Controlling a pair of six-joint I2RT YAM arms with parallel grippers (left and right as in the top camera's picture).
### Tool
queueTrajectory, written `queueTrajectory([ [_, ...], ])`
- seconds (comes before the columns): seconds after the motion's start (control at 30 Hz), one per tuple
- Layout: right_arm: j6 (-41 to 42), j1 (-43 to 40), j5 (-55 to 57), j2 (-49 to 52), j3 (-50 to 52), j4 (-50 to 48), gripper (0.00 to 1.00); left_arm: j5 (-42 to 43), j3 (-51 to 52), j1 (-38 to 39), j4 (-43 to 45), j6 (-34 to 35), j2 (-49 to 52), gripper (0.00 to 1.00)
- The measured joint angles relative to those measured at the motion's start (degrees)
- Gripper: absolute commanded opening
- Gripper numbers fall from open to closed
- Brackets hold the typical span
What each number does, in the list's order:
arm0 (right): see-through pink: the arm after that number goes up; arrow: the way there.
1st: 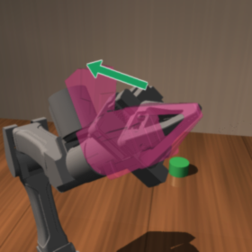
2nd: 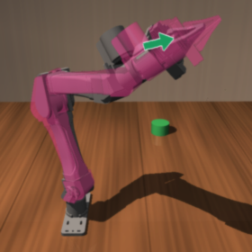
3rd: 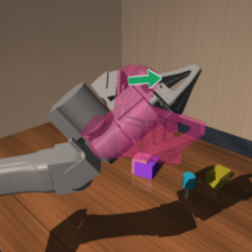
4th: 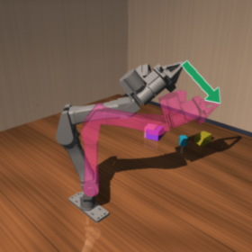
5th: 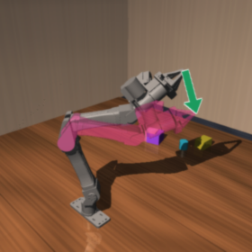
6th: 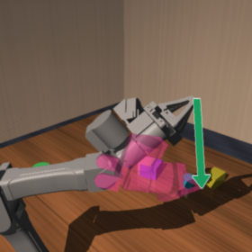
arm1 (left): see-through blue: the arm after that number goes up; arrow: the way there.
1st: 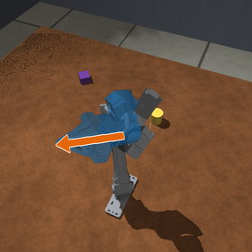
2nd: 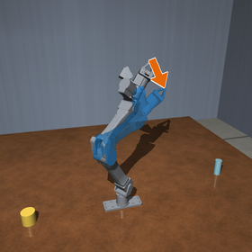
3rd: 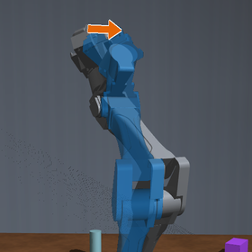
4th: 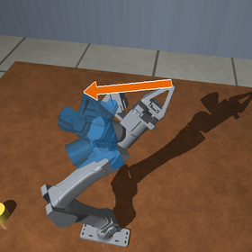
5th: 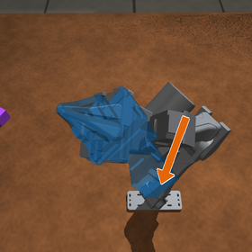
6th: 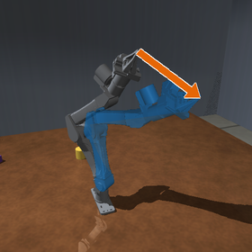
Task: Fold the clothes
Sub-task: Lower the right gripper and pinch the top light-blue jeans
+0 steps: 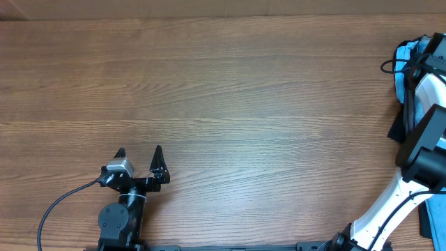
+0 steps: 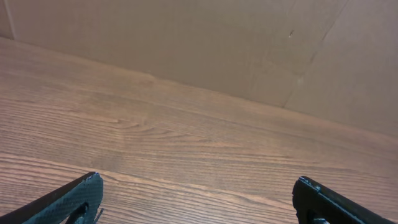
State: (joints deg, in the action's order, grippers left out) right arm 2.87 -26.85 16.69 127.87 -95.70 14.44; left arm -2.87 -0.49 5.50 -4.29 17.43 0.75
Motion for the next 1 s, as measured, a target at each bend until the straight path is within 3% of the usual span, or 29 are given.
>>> queueTrajectory([
  [0.23, -0.09, -0.07, -0.17, 0.0, 0.0, 0.26, 0.53, 0.02, 0.0, 0.0, 0.0, 0.0, 0.0, 1.0],
  [0.5, 0.09, -0.07, 0.04, 0.02, 0.0, 0.79, 0.52, 0.0, 0.0, 0.0, 0.0, 0.0, 0.0, 1.0],
  [0.63, -0.11, -0.07, 0.09, 0.02, 0.0, 0.5, 0.36, 0.0, 0.0, 0.0, 0.0, 0.0, 0.0, 0.99],
  [1.0, 0.09, -0.11, 0.04, 0.02, 0.0, 0.57, 0.52, 0.0, 0.0, 0.0, 0.0, 0.0, 0.0, 1.0],
])
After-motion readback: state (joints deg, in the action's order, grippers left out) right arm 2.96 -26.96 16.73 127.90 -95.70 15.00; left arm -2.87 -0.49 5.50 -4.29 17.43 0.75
